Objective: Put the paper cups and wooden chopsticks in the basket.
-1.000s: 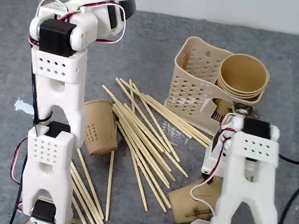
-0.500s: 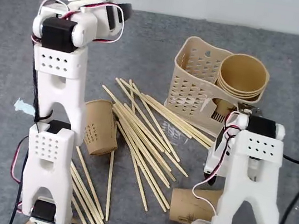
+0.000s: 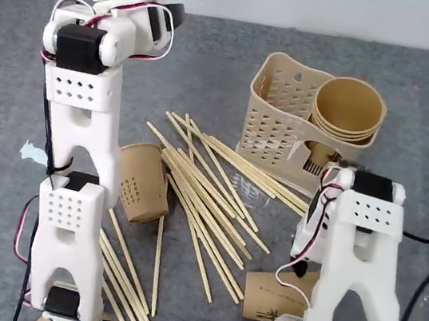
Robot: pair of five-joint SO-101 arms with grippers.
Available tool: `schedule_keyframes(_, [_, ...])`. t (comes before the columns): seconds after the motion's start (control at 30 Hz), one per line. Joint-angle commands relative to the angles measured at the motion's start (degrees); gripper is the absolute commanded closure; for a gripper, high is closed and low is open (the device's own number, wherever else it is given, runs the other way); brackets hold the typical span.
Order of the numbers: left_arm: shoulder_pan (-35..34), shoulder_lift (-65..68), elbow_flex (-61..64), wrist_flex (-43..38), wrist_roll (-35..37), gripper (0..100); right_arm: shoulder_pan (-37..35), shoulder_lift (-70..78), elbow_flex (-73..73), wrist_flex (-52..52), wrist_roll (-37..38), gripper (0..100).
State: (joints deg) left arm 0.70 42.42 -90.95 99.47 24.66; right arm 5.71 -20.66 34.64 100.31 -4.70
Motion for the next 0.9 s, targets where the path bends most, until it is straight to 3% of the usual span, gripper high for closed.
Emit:
schedule_keyframes(0.0, [-0.79, -0.7, -0.75, 0.97, -0.79, 76, 0.48, -0.66, 0.18, 2.15, -0.26, 82.3])
schedule_keyframes(0.13, [-0.88, -0.7, -0.75, 0.97, -0.79, 76, 0.4, -0.66, 0.18, 2.07, -0.44, 83.1])
schedule_keyframes(0.3, [-0.79, -0.7, -0.75, 0.97, -0.79, 76, 0.4, -0.57, 0.53, 1.01, -0.26, 99.7])
schedule_keyframes(0.57, [-0.79, -0.7, -0.75, 0.97, -0.79, 76, 0.04, -1.27, -1.05, 1.1, -0.26, 99.0])
schedule_keyframes(0.87, [-0.79, -0.79, -0.84, 0.97, -0.79, 76, -0.75, -1.27, -17.49, 1.63, -0.26, 99.1])
